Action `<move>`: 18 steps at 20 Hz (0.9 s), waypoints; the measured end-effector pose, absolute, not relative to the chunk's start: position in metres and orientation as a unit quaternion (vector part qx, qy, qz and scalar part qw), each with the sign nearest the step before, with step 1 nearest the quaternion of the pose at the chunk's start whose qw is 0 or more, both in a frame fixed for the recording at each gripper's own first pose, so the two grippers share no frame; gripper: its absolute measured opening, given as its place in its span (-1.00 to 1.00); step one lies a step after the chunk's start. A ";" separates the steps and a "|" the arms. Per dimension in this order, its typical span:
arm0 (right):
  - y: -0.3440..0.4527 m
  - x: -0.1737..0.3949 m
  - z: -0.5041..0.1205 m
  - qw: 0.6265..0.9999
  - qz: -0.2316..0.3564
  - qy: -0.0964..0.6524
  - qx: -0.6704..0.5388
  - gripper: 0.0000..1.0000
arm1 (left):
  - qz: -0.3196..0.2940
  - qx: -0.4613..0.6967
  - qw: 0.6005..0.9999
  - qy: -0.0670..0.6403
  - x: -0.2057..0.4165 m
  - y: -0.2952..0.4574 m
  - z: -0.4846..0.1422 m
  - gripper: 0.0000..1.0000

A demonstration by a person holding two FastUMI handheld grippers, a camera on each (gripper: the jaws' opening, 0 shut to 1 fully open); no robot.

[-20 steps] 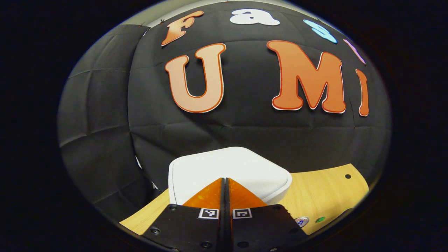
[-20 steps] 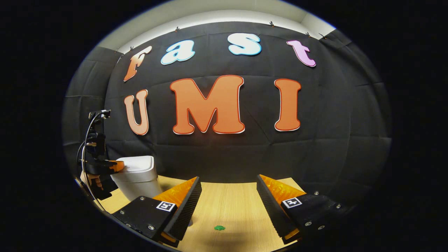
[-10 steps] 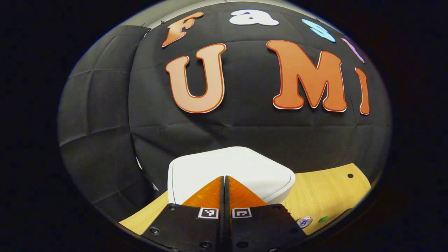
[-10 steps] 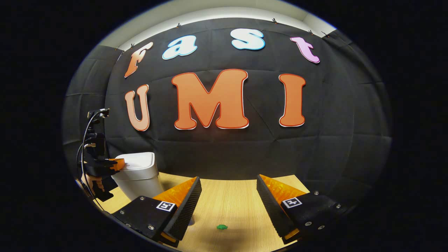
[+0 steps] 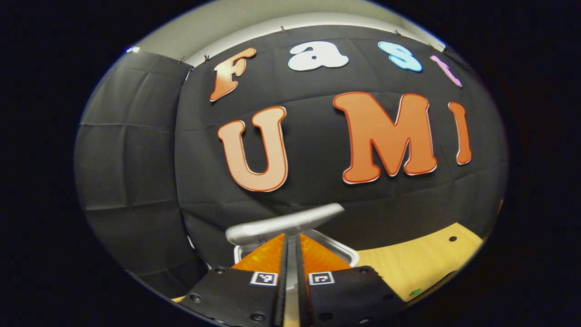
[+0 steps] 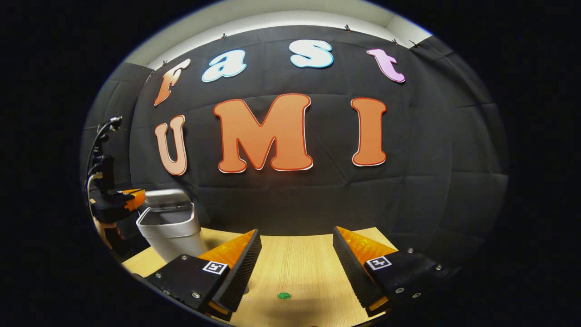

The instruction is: Press the lid of the desktop garbage bin to open it, pick up the crumpled paper on the desktop and throw it into the bin, then pick up the pop can on the desktop and drop it into the bin, and finally close the garbage bin lid.

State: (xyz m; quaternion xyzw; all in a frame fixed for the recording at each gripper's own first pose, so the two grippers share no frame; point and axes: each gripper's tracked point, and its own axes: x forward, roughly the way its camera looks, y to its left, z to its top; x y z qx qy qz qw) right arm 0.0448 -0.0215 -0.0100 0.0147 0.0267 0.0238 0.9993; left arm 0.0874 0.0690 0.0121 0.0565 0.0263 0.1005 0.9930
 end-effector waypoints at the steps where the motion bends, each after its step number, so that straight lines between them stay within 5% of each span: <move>1: -0.020 0.044 -0.012 0.999 0.026 0.028 0.015 0.89 | 0.085 0.048 0.994 0.040 0.085 0.059 0.003 -0.58; 5: -0.018 0.044 -0.026 0.998 0.035 0.047 0.012 0.89 | 0.054 0.002 0.998 0.024 0.069 0.036 0.000 0.84; 11: 0.002 0.061 -0.118 0.980 0.099 0.165 -0.039 0.90 | 0.075 -0.008 0.997 0.020 0.048 0.047 -0.010 0.85; 18: 0.029 0.098 -0.306 0.897 0.158 0.402 -0.095 0.92 | 0.066 -0.018 0.996 0.051 0.036 0.061 -0.049 0.87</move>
